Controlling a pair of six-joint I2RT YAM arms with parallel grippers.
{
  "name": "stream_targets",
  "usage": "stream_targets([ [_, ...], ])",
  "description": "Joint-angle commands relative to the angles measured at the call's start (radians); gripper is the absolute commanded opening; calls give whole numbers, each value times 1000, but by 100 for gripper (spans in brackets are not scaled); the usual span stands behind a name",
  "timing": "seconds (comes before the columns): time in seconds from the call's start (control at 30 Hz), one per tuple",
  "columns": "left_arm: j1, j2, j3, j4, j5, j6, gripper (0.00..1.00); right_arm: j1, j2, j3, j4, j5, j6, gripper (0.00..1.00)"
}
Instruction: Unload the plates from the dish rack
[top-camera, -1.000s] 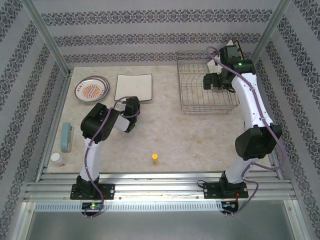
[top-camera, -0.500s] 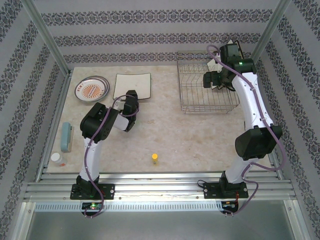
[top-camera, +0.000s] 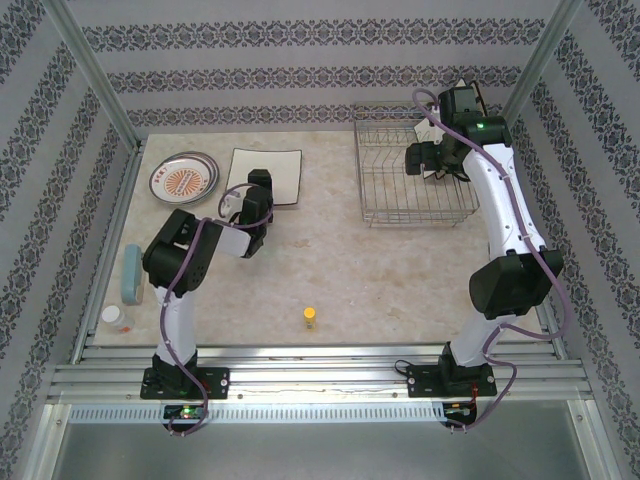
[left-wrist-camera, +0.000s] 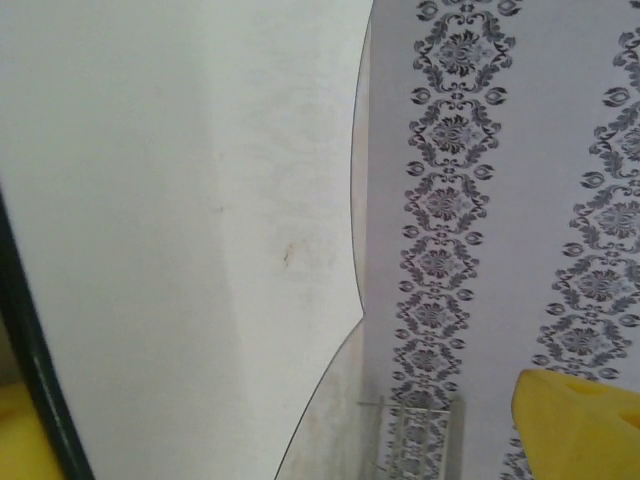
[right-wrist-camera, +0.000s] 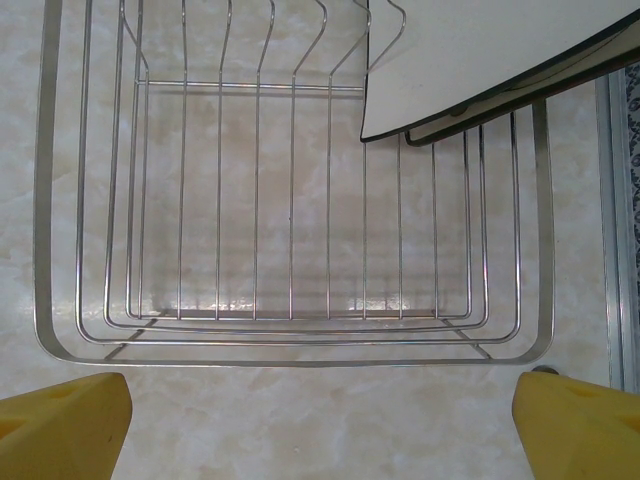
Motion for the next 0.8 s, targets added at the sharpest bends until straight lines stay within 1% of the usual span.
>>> stream_targets([
  [0.0,6,-75,6,-242,-17,25,100,8,-11,-4,7,-7,0,98],
  [0.2,-1,-123,33,-410,-20,2,100,7,-27,-20,22,-16,3,98],
  [0.37,-12,-144,57,-504,-14,3,100,6,-48,-42,43,-23,7,98],
  [0.7,-16,-112,128,-549,2,69,100,-7,-113,-114,79,-48,9,98],
  [0.77,-17,-98,158,-582,-1,79,100,-9,-124,-126,83,-51,10,98],
])
